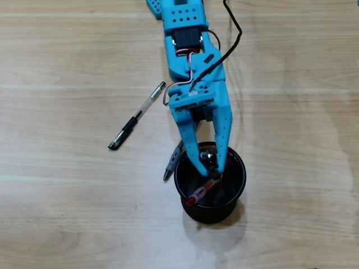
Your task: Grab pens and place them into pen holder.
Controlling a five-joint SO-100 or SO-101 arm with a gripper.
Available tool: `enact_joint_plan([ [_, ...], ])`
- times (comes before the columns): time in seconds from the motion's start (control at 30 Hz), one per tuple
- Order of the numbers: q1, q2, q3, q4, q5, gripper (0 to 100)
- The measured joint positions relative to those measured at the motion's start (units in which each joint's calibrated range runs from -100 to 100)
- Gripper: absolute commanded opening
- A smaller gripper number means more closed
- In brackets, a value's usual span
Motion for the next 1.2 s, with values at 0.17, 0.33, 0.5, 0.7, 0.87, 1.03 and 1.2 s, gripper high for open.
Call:
enact_joint_plan([
  [0.17,0.0,0.1,0.0,0.0,0.0,13],
  [0.33,0.0,0.1,-0.1,0.0,0.0,12],
  [0.5,0.0,0.1,-0.1,0.0,0.0,8],
  [0.7,0.0,-3.6,1.2,0.1,0.0,2],
  [0.87,0.0,-13.7,11.7,0.6,1.8,2],
  [1.03,0.4,-25.9,21.6,11.2,3.9,2],
  [1.2,3.2,-40.2,27.1,30.4,7.7,2],
])
